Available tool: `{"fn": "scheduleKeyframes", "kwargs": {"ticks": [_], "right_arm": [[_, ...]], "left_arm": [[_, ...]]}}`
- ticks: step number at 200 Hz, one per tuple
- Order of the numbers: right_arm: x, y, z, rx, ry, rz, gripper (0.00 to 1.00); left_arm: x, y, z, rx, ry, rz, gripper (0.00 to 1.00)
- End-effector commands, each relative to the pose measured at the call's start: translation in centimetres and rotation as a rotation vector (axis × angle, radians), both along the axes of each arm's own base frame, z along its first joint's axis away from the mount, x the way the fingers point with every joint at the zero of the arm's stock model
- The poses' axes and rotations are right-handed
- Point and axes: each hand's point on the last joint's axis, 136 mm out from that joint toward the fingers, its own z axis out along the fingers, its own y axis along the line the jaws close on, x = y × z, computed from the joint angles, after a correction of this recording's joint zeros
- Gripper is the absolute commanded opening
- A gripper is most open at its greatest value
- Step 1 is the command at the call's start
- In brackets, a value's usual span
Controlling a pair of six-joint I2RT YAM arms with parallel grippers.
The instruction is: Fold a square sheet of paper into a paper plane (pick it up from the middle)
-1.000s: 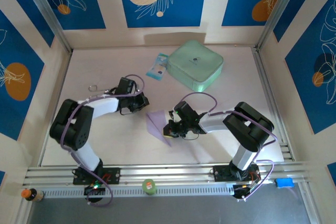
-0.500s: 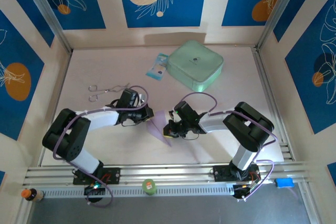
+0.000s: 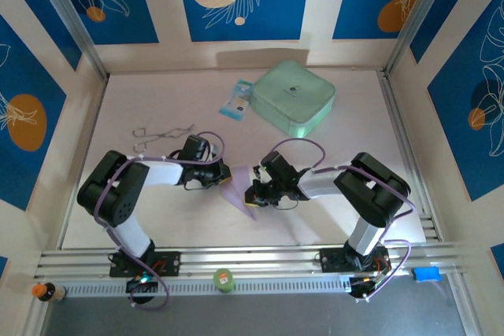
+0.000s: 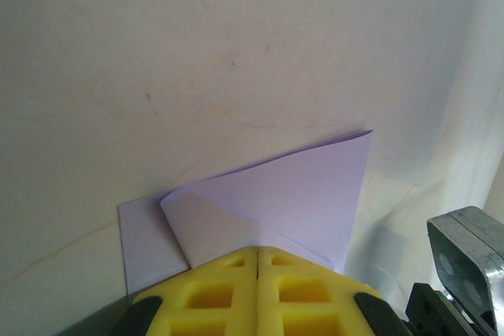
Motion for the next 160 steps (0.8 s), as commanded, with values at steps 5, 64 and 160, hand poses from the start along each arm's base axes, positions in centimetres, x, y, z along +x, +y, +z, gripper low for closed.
{"fn": "scheduleKeyframes", "kwargs": {"ticks": [5,64,160], "right_arm": [[-4.3,-4.8,-5.6,-0.241,0.180,-0.008,0.00],[-4.3,-4.7,-5.6,-0.238,0.179,-0.002,0.00],[-3.3,-4.4,-4.4,-0.198,0.149,0.038,0.00]], "left_arm": [[2.6,3.4,-1.5,0.101,-0.017,0.104,0.03],[4.9,4.4,-0.5,0.095,-0.030,0.129,0.03],[0.3,1.6,6.0,0.017,-0.140,0.043,0.07]]}}
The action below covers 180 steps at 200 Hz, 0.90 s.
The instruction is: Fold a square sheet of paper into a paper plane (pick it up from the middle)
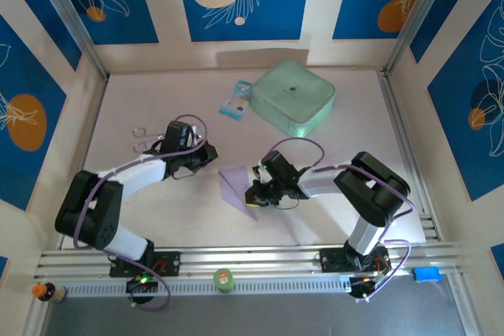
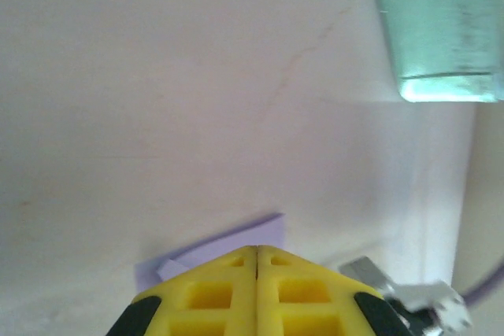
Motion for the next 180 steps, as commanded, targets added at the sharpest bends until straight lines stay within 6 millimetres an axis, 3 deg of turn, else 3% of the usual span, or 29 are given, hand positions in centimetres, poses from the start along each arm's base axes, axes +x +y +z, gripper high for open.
{"fn": "scheduleKeyframes", "kwargs": {"ticks": [1,47,96,120,135,161,180], "right_arm": [[-3.1,-4.1,-4.5,-0.203,0.146,0.001,0.00],[-3.2,-4.0,-4.4,-0.182,0.138,0.000,0.00],[-2.7,-3.4,-3.1,-0.132,0.077,0.005,0.00],[-2.3,-3.5,-1.2,-0.083,0.011,-0.011,0.01],[-3.0,-4.3,0.1,-0.057,0.021,-0.027,0.04],[-4.7,-7.1,0.3,-0.099,0.026,-0.072,0.05],[-5.0,-8.0,1.0,-0.070,0.003,-0.095,0.05]], "left_arm": [[-3.2,-1.8,-1.1,0.005,0.049,-0.080,0.07],[-7.1,-7.1,-3.1,-0.038,0.102,-0.233,0.07],[-7.6,-6.2,-8.1,0.036,0.208,-0.180,0.04],[-8.5,-5.1,-9.8,0.061,0.251,-0.140,0.03],[-8.9,-4.7,-10.2,0.074,0.261,-0.140,0.02],[-9.3,-4.4,-10.6,0.079,0.266,-0.139,0.02],[-9.3,-4.5,-10.6,0.072,0.265,-0.143,0.02]]}}
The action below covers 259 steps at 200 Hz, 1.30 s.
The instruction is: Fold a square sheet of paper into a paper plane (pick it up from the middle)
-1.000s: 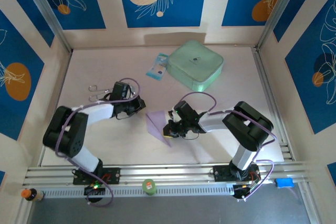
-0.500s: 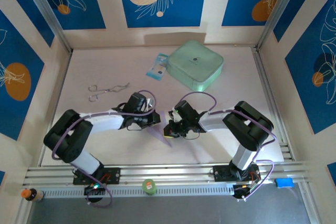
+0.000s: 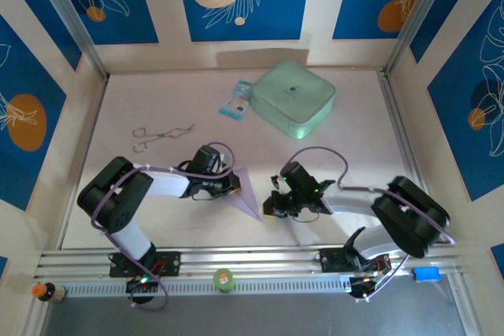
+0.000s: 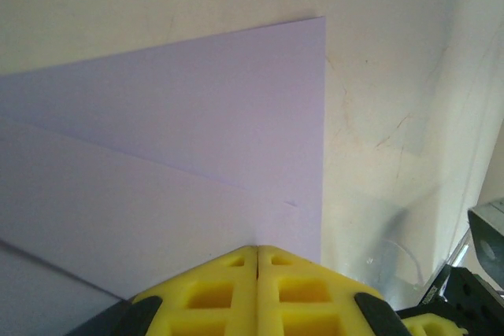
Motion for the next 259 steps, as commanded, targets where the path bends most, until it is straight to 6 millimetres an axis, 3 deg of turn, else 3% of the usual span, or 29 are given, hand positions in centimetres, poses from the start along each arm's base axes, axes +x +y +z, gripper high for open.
{"fn": "scheduleKeyframes", "kwargs": {"ticks": [1,39,80,142,160,192,259], "right_arm": [[-0.9,-1.9,-0.1,-0.028,0.026,-0.041,0.05],[0.4,-0.1,2.9,0.059,-0.049,-0.012,0.05],[2.3,3.7,4.1,0.082,-0.087,0.062,0.04],[3.2,7.1,1.6,0.031,-0.021,0.131,0.04],[2.6,6.8,0.1,-0.012,0.013,0.138,0.04],[0.3,4.2,-2.8,-0.070,0.079,0.125,0.03],[-3.4,1.3,-2.6,-0.010,0.095,0.129,0.03]], "left_arm": [[-1.8,2.3,-3.4,0.111,0.087,0.035,0.02],[-1.6,2.2,-3.0,0.115,0.075,0.027,0.02],[-1.6,2.3,-2.8,0.121,0.071,0.021,0.02],[-1.6,2.4,-2.8,0.123,0.067,0.023,0.02],[-1.5,2.4,-2.8,0.125,0.069,0.023,0.02],[-1.6,2.5,-2.9,0.130,0.071,0.024,0.02],[-1.7,2.5,-3.4,0.129,0.083,0.033,0.02]]}}
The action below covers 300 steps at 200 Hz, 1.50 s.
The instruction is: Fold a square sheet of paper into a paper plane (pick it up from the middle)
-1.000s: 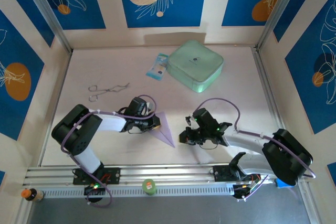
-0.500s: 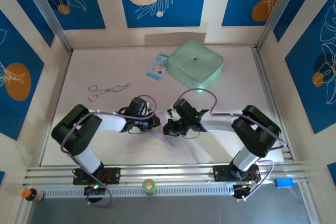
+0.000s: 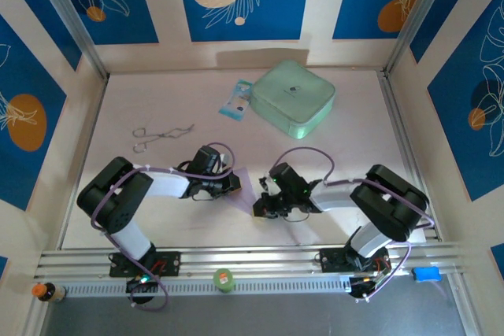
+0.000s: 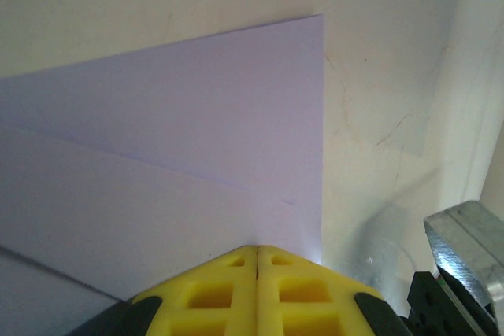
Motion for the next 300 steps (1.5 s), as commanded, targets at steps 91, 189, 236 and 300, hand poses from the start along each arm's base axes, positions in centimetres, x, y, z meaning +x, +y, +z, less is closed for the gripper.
{"fn": "scheduleKeyframes", "kwargs": {"ticks": [91,189,236,300], "right_arm": [[-2.3,-6.5,1.2,-0.129,0.104,-0.202,0.09],[-1.8,-2.9,3.2,0.008,0.174,-0.192,0.35],[-1.9,-1.4,2.3,0.001,0.199,-0.162,0.34],[-1.7,-1.1,1.2,-0.048,0.223,-0.173,0.34]], "left_arm": [[-1.8,2.6,-2.4,0.090,0.084,0.074,0.02],[-1.2,2.0,-0.4,0.018,0.087,0.130,0.06],[-1.3,1.9,-0.4,0.013,0.090,0.131,0.06],[-1.2,1.8,-0.3,0.009,0.089,0.126,0.06]]}}
